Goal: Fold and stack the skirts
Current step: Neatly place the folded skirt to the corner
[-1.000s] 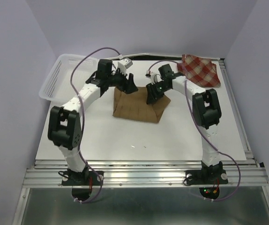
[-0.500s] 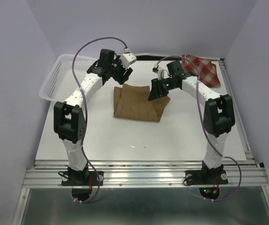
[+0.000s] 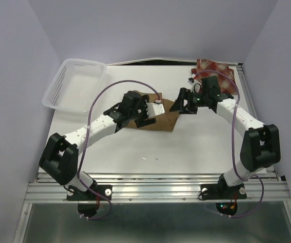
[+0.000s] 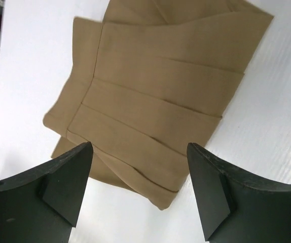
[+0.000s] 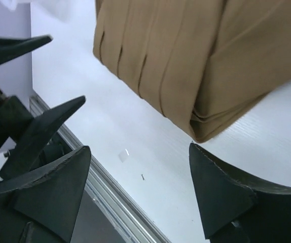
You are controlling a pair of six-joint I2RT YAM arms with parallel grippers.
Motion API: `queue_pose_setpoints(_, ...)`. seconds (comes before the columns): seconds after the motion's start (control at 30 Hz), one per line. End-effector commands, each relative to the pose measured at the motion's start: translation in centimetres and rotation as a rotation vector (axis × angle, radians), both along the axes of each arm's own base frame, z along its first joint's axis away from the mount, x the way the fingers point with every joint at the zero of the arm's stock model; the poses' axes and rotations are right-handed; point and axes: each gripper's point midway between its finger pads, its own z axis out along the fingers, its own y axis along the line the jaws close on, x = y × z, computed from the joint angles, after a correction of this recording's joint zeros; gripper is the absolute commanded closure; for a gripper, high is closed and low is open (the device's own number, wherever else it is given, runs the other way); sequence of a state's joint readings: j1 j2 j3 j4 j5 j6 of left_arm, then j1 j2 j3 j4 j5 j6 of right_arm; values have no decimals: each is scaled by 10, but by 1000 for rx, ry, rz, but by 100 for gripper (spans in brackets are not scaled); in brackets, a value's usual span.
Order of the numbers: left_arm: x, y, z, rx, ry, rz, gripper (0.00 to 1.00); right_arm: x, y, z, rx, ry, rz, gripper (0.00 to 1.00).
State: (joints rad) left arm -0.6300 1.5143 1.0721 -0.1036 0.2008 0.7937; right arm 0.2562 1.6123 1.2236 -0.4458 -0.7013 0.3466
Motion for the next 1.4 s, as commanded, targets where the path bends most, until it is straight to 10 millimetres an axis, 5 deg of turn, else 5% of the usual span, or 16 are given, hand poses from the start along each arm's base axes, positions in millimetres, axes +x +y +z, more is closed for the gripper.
queue_pose_setpoints(0.0, -1, -16, 18, 14, -189, -59, 13, 10, -22, -18, 6, 91, -177, 16)
queue_pose_setpoints(0.27, -14, -28, -19, 111, -265, -57, 13, 5, -23, -62, 28, 269, -261, 9)
queue_pose_setpoints(0.47, -6, -28, -14, 77, -257, 4, 13, 12, -8, -78, 175, 306, -295, 7)
queue_pose_setpoints(0.63, -22, -33, -35, 108, -166, -97, 13, 21, -7, -106, 176, 326, -325, 6)
queue_pose_setpoints(0.8, -27, -31, -29, 98, -198, -124, 10, 20, -9, -125, 172, 351, -351, 9)
queue_pose_setpoints(0.87, -30, -30, -30, 95, -188, -131, 10, 23, -4, -128, 173, 350, -343, 17)
queue_pose_setpoints(1.0, -37, -29, -25, 79, -208, -166, 2, 30, -3, -129, 181, 331, -341, 47)
queue_pose_setpoints(1.2, -48, -37, -35, 83, -242, -248, 2, 43, 4, -91, 263, 242, -320, 90)
queue_pose_setpoints(1.37, -40, -42, -47, 88, -247, -234, 10, 46, 8, -65, 315, 215, -306, 99)
